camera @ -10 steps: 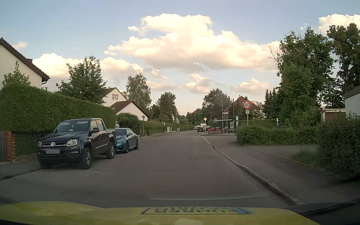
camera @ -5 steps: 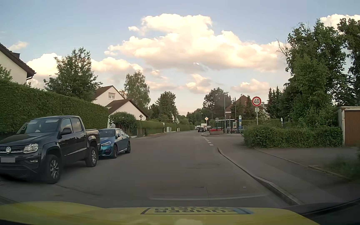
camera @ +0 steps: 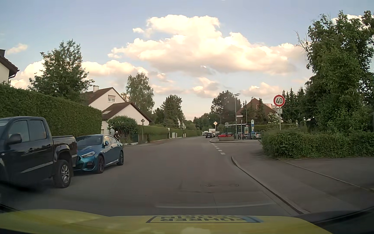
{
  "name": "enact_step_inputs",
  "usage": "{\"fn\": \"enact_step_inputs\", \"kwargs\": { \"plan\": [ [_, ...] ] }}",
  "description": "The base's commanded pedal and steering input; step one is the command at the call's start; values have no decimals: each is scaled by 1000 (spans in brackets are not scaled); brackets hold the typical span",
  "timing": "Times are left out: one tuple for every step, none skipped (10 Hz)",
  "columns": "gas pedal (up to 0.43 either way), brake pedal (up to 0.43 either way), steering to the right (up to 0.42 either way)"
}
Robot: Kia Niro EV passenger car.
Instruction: Follow the waypoints while adhering to traffic rules and regulations
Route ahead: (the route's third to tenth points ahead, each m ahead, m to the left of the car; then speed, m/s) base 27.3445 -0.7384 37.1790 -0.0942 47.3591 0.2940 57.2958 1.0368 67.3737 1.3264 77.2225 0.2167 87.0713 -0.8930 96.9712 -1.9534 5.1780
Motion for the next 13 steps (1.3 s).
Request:
{"fn": "enact_step_inputs", "kwargs": {
  "plan": [
    [110,0,-8],
    [110,0,-11],
    [110,0,-11],
    [110,0,-11],
    [118,0,-11],
    [118,0,-8],
    [110,0,0],
    [110,0,0],
    [110,0,2],
    [118,0,6],
    [130,0,6],
    [138,0,6],
    [138,0,6]
  ]
}}
